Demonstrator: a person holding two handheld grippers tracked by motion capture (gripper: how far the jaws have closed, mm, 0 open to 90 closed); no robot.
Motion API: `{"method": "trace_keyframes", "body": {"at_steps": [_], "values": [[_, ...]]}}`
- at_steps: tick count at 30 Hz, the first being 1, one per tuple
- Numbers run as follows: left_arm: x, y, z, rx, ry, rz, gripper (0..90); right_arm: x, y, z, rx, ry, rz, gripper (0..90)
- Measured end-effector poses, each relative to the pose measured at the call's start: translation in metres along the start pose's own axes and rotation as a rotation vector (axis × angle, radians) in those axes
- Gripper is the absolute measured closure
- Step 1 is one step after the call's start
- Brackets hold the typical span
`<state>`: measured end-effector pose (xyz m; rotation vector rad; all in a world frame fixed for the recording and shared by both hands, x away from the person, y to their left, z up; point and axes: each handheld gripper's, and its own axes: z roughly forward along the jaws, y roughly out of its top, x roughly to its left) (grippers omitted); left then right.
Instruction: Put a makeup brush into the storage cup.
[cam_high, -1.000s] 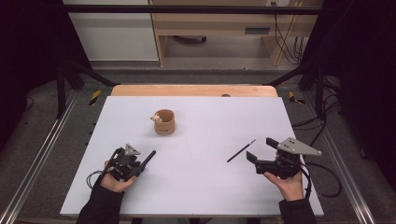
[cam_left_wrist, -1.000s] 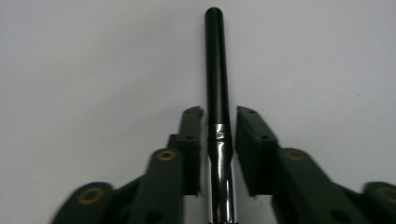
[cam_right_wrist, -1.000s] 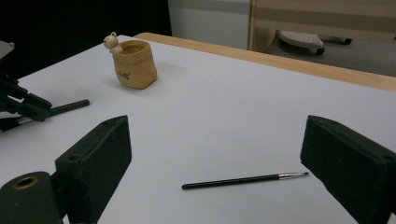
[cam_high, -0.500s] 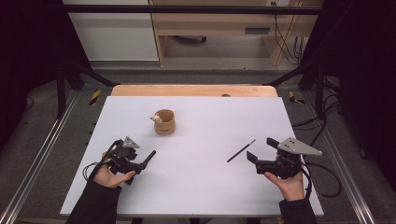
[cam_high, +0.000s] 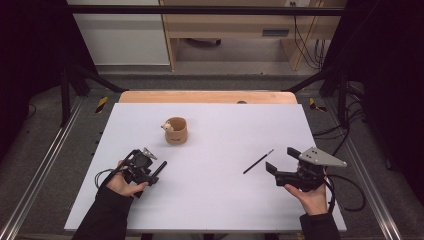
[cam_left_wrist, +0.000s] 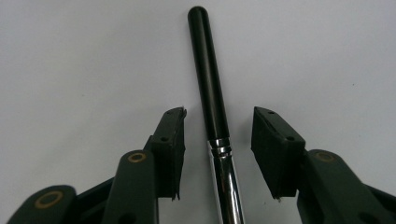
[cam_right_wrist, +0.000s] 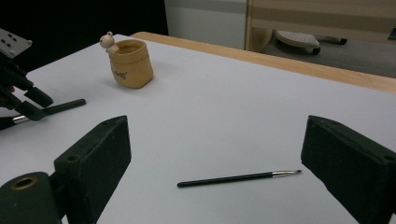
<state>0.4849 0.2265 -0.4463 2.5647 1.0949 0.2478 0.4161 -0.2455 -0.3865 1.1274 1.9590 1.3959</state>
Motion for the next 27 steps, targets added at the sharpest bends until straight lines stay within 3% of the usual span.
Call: {"method": "trace_keyframes", "body": {"at_steps": [16, 27], "values": [[-0.0022, -0.0015, 0.0015, 0.014, -0.019, -0.01, 67.8, 0.0014, -0.0006, 0.0024, 0.012, 0.006, -0.009, 8.7], [-0.0048, 0.0001, 0.0015, 0.023, -0.012, 0.006, 78.1, 0.0017, -0.0011, 0.0034, 0.019, 0.007, -0.01, 8.5]]}}
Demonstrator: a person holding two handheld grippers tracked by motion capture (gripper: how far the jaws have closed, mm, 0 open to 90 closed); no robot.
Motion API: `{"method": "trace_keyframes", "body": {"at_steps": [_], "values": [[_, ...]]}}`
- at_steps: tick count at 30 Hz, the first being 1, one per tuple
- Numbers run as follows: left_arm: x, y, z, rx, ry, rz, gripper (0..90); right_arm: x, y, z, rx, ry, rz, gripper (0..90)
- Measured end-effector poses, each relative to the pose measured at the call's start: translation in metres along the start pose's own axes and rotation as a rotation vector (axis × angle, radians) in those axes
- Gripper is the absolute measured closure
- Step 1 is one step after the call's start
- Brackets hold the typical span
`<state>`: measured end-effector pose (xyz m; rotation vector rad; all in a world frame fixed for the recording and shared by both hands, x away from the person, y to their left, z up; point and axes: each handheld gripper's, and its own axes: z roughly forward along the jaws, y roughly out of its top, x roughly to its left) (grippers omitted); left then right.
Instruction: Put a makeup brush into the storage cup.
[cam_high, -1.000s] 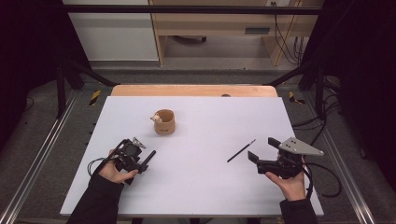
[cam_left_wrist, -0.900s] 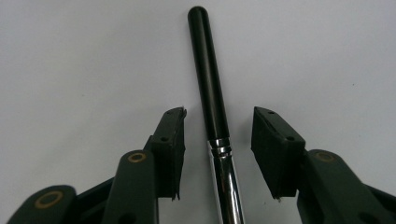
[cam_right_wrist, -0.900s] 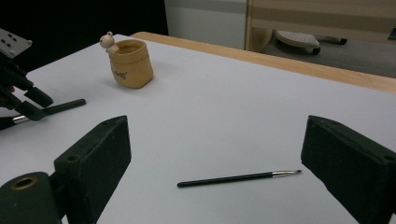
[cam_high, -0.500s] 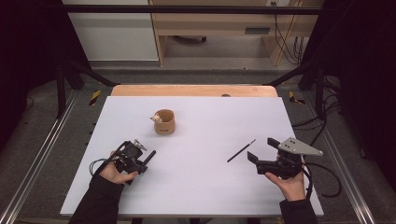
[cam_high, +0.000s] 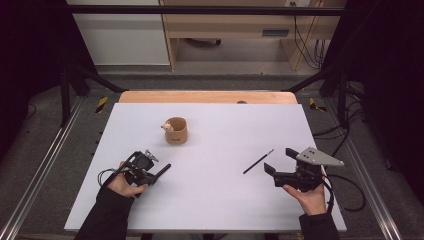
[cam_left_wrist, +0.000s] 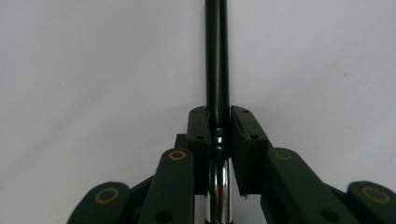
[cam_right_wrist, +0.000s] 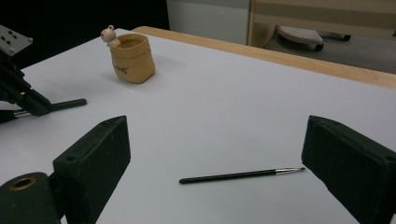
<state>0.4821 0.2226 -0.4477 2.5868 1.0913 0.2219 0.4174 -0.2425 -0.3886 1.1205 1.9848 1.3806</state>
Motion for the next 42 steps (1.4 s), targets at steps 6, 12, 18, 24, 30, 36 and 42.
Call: {"method": "trace_keyframes", "body": {"at_steps": [6, 12, 18, 24, 30, 36, 42], "values": [[0.0, 0.0, 0.0, -0.002, -0.004, 0.003, 78.5, 0.0, 0.0, 0.0, 0.001, 0.001, 0.0, 8.4], [-0.003, 0.0, -0.001, -0.005, 0.01, 0.041, 78.7, 0.0, 0.0, 0.0, 0.004, 0.001, -0.002, 8.4], [-0.007, 0.0, -0.011, -0.045, 0.006, 0.068, 78.8, 0.001, 0.0, 0.0, 0.005, 0.001, -0.005, 8.4], [-0.01, 0.0, -0.023, -0.09, -0.013, 0.084, 78.8, 0.002, 0.001, 0.0, 0.01, 0.0, -0.016, 8.3], [-0.017, 0.002, -0.033, -0.137, -0.013, 0.109, 78.8, 0.003, 0.001, 0.001, 0.014, -0.002, -0.021, 8.4], [-0.027, 0.004, -0.044, -0.185, -0.019, 0.13, 78.8, 0.004, 0.001, 0.001, 0.013, 0.001, -0.031, 8.5], [-0.037, 0.007, -0.053, -0.225, -0.053, 0.167, 78.8, 0.007, 0.001, 0.003, 0.026, 0.0, -0.051, 8.5]]}}
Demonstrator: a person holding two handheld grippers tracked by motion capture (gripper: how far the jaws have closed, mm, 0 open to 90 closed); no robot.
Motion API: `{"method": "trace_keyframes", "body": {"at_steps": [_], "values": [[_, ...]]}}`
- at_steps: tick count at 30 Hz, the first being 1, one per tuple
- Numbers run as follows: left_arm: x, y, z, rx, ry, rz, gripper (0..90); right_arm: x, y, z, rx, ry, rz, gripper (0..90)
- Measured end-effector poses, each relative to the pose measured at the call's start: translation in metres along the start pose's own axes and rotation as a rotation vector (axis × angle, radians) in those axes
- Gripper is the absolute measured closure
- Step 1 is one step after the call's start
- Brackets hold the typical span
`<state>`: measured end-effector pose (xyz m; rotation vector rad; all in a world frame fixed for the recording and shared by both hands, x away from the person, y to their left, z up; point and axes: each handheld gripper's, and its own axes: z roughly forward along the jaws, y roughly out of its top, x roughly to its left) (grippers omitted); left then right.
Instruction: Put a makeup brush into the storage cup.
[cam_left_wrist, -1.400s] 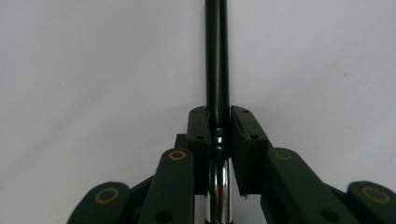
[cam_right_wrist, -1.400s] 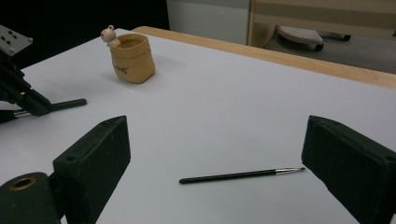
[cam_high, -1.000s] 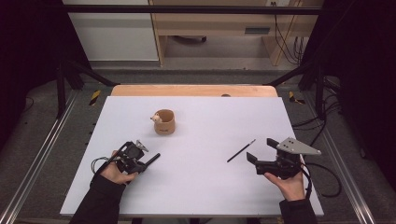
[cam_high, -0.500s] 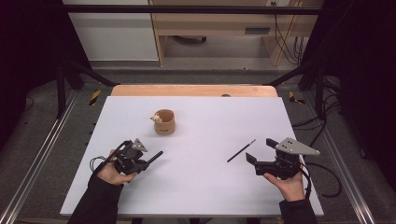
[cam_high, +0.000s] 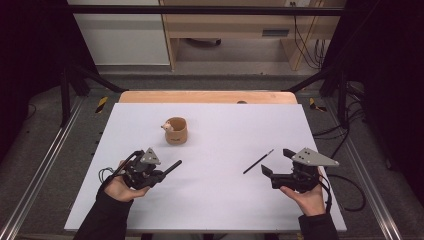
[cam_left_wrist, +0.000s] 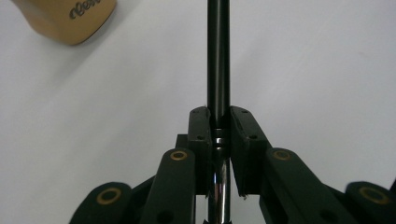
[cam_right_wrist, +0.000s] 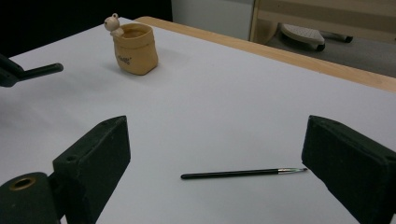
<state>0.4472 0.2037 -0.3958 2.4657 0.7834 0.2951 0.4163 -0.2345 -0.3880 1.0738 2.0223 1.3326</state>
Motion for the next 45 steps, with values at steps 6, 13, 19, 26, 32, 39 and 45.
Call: {"method": "trace_keyframes", "body": {"at_steps": [6, 13, 19, 26, 32, 39, 45], "values": [[-0.007, 0.005, -0.003, -0.024, -0.026, 0.021, 78.8, 0.004, 0.001, 0.002, 0.01, 0.005, -0.014, 8.6], [-0.016, 0.012, -0.005, -0.044, -0.04, 0.056, 78.8, 0.008, 0.002, 0.005, 0.014, 0.01, -0.028, 8.8], [-0.022, 0.018, -0.007, -0.066, -0.056, 0.075, 78.8, 0.012, 0.005, 0.007, 0.019, 0.025, -0.047, 8.8], [-0.024, 0.025, -0.007, -0.067, -0.086, 0.106, 78.8, 0.019, 0.01, 0.012, 0.03, 0.027, -0.077, 8.9], [-0.024, 0.036, -0.003, -0.049, -0.111, 0.129, 78.8, 0.025, 0.013, 0.017, 0.049, 0.032, -0.121, 9.0], [-0.025, 0.049, 0.001, -0.02, -0.131, 0.159, 78.8, 0.032, 0.017, 0.021, 0.076, 0.036, -0.17, 9.2], [-0.028, 0.057, 0.006, 0.001, -0.14, 0.178, 78.9, 0.04, 0.025, 0.022, 0.084, 0.038, -0.211, 9.5]]}}
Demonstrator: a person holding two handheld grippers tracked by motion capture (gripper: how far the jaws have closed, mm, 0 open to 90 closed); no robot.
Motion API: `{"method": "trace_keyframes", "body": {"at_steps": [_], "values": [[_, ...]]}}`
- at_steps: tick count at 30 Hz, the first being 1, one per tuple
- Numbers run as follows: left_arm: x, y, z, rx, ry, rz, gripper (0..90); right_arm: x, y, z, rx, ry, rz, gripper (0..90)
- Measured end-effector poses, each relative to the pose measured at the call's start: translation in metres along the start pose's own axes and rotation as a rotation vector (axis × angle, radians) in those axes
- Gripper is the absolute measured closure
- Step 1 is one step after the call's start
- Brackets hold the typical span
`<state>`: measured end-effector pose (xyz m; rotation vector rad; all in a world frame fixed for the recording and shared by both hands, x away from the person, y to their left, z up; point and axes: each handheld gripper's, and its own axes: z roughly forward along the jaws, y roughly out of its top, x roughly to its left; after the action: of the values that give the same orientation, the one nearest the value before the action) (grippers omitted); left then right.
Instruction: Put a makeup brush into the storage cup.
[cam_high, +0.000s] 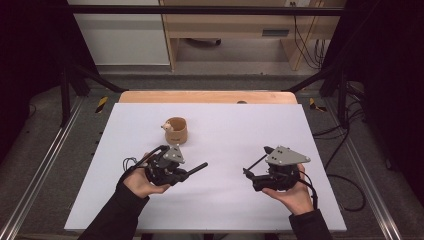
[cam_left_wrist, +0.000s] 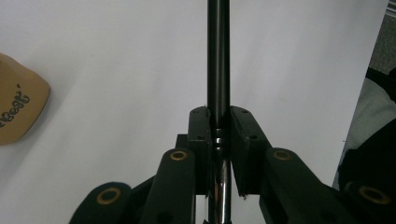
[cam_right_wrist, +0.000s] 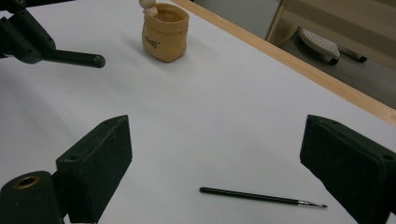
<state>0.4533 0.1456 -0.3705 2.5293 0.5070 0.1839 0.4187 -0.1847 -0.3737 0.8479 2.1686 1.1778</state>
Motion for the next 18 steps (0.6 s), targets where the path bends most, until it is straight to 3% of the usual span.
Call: {"method": "trace_keyframes", "body": {"at_steps": [9, 15, 18], "values": [[-0.002, 0.008, 0.006, -0.002, -0.02, 0.006, 78.8, 0.011, 0.009, 0.007, 0.049, 0.007, -0.091, 10.3], [-0.004, 0.013, 0.005, 0.0, -0.022, 0.012, 78.8, 0.019, 0.014, 0.009, 0.052, 0.023, -0.121, 10.7], [-0.005, 0.015, 0.005, 0.009, -0.028, 0.021, 78.8, 0.024, 0.018, 0.01, 0.071, 0.023, -0.163, 10.7]]}}
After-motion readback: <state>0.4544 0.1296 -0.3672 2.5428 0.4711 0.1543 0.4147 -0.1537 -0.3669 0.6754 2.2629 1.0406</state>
